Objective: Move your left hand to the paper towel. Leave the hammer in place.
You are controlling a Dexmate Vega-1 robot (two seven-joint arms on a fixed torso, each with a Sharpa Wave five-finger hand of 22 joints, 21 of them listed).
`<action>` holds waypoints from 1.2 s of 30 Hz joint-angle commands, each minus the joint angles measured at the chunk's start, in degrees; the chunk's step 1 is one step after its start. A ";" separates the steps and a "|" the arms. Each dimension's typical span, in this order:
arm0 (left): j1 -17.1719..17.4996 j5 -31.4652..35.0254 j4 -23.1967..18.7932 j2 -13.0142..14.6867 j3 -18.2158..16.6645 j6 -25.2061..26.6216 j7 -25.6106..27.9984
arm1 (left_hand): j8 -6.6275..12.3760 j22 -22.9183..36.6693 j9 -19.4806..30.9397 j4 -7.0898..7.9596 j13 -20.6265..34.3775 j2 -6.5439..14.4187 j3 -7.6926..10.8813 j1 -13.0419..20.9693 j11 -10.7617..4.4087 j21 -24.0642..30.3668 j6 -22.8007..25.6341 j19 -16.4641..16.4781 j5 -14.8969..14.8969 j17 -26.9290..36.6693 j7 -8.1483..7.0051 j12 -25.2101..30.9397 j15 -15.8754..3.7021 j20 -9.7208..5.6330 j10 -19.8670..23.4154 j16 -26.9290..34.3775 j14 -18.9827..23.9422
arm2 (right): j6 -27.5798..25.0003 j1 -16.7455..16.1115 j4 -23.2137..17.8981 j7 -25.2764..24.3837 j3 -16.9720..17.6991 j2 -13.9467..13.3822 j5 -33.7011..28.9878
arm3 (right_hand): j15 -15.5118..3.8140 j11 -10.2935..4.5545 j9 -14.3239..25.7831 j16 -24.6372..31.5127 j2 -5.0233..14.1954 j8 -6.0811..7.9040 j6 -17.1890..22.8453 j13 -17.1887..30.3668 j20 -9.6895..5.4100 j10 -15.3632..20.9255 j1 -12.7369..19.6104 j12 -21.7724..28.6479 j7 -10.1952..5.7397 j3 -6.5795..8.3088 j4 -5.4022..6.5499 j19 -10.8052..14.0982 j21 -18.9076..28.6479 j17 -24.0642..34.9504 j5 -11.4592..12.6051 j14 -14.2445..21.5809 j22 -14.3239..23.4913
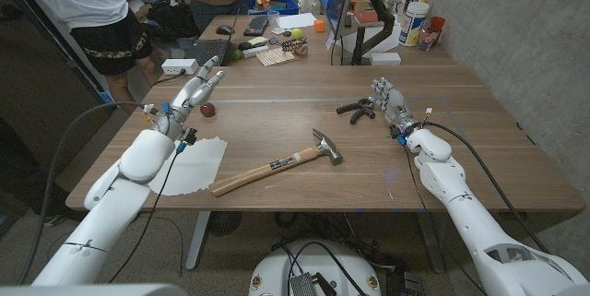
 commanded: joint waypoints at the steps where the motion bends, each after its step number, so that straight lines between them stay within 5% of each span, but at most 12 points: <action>1: 2.92 3.01 -2.59 1.09 -1.83 -0.10 0.57 | 0.29 0.33 0.28 -0.29 0.18 0.25 -0.08 0.74 -0.28 -0.35 -7.35 -16.50 -0.19 0.23 -0.36 0.58 -3.70 -1.05 -6.56 0.23 -12.96 | -0.08 0.03 -0.08 -0.27 -0.27 0.19 -0.33 | -2.03 0.00 0.20 0.31 4.94 0.33 0.22 0.19 -6.05 0.57 -0.38 0.19 0.01 -0.26 -0.03 -2.27 -0.07 0.19 0.32 -0.11 0.14; 36: 9.87 12.50 -9.15 2.24 -6.38 -0.26 1.89 | 0.34 0.38 0.28 -0.55 0.17 0.03 -0.11 1.89 -0.17 -0.73 -6.50 -16.67 -0.23 0.29 -0.57 0.50 -3.68 -1.05 -6.29 0.18 -12.71 | 0.22 0.96 0.68 -0.53 -1.63 0.98 -1.32 | -2.04 0.17 0.20 0.28 4.96 0.32 0.15 0.19 -6.02 0.64 -0.40 0.19 -0.04 -0.45 -0.05 -1.99 -0.81 0.16 0.40 -0.03 0.16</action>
